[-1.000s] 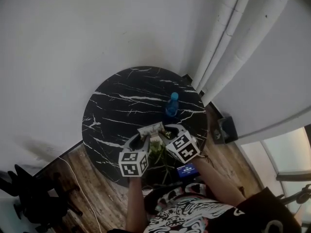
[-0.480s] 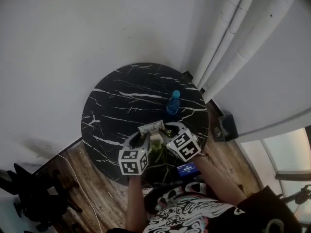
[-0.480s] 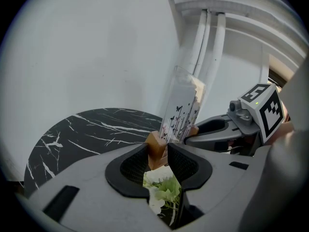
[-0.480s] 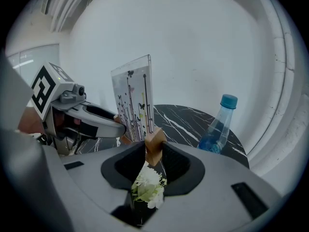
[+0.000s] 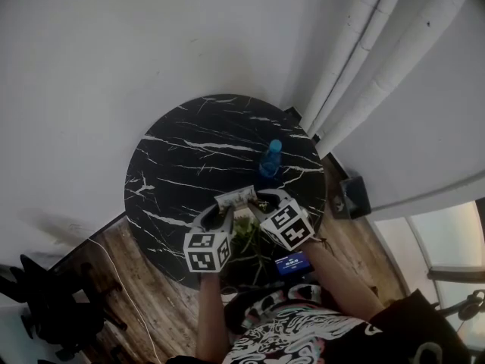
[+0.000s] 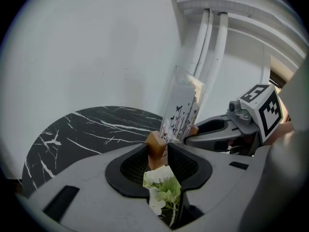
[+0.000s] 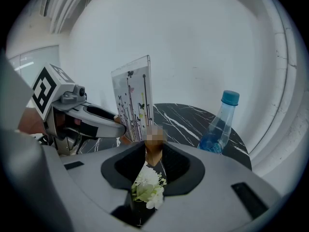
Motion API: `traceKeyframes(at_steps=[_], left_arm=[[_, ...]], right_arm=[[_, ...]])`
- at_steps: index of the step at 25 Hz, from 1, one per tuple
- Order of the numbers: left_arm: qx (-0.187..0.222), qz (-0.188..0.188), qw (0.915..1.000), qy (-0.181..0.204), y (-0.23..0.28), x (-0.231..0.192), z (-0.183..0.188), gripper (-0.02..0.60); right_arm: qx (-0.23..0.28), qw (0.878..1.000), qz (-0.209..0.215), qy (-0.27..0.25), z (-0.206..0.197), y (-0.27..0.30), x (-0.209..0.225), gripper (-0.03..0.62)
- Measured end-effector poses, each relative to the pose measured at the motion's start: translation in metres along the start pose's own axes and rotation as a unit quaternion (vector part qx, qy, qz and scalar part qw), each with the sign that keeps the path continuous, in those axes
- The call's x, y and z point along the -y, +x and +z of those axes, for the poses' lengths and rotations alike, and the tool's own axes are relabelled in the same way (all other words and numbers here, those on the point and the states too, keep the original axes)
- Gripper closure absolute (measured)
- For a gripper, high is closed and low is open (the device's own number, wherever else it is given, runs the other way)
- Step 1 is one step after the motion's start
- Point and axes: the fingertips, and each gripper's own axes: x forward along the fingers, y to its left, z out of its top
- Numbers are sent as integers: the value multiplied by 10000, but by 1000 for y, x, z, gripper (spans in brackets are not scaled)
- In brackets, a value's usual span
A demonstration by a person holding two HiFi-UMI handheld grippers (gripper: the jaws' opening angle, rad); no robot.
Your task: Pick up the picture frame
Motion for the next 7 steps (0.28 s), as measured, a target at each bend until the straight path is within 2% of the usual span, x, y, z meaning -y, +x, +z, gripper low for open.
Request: traceKeyframes(at_steps=[7], left_arm=[[-3, 18, 10000, -61, 5, -4, 3, 448]], right_arm=[[-17, 10000, 40, 1, 2, 5, 4, 482]])
